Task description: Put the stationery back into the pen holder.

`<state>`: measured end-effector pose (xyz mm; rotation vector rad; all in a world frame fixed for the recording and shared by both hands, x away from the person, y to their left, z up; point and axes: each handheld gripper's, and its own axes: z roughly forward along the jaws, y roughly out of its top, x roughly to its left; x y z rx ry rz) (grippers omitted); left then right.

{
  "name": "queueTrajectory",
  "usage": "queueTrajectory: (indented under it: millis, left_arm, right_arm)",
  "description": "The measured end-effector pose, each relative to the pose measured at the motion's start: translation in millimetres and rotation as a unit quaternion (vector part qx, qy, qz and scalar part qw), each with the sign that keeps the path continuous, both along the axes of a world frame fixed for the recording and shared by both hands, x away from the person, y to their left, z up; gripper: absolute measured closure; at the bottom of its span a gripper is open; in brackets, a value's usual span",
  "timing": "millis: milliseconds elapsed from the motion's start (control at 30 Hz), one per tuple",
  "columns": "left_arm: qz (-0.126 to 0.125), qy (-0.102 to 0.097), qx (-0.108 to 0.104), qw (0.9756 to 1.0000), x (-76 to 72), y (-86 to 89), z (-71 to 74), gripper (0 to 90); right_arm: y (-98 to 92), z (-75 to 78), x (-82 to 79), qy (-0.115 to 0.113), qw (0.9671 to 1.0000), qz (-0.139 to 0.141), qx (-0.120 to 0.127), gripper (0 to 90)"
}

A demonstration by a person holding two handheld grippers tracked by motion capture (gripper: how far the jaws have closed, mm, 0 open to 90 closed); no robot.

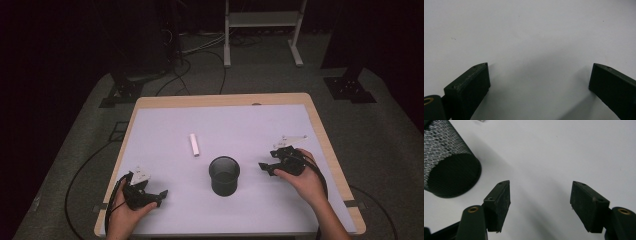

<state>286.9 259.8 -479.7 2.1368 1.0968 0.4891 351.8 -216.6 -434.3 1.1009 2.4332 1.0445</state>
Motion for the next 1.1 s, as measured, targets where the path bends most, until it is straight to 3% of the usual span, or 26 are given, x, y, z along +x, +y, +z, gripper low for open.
queueTrajectory:
  millis: [233, 533, 667, 833, 933, 1100]
  left_arm:
    - [0.000, 0.000, 0.000, 1.0000, 0.0, -0.1, 0.1, 2.5]
    - [0.006, 0.001, -0.001, 1.0000, -0.3, -1.2, 1.4, 3.1]
    - [0.001, 0.004, -0.018, 0.9998, 2.3, -2.2, 5.2, 6.1]
    - [-0.008, -0.006, -0.012, 0.9999, 10.1, -8.9, 10.8, 6.1]
    - [-0.012, -0.008, -0.012, 0.9998, 16.4, -12.2, 13.5, 6.1]
    - [-0.018, -0.009, -0.015, 0.9997, 25.7, -18.2, 19.8, 6.4]
  right_arm:
    - [-5.9, -16.2, 1.5, 0.001, 0.9991, -0.036, -0.021, 31.8]
    - [-12.2, -32.8, 7.8, 0.012, 0.9971, -0.064, -0.039, 31.2]
    - [-13.5, -36.3, 10.2, 0.007, 0.9966, -0.074, -0.035, 29.8]
    - [-14.6, -39.1, 11.2, 0.002, 0.9963, -0.082, -0.024, 28.1]
    - [-13.3, -41.3, 10.1, 0.000, 0.9965, -0.082, -0.018, 21.6]
    - [-12.6, -48.5, 4.5, -0.026, 0.9961, -0.084, 0.001, 18.0]
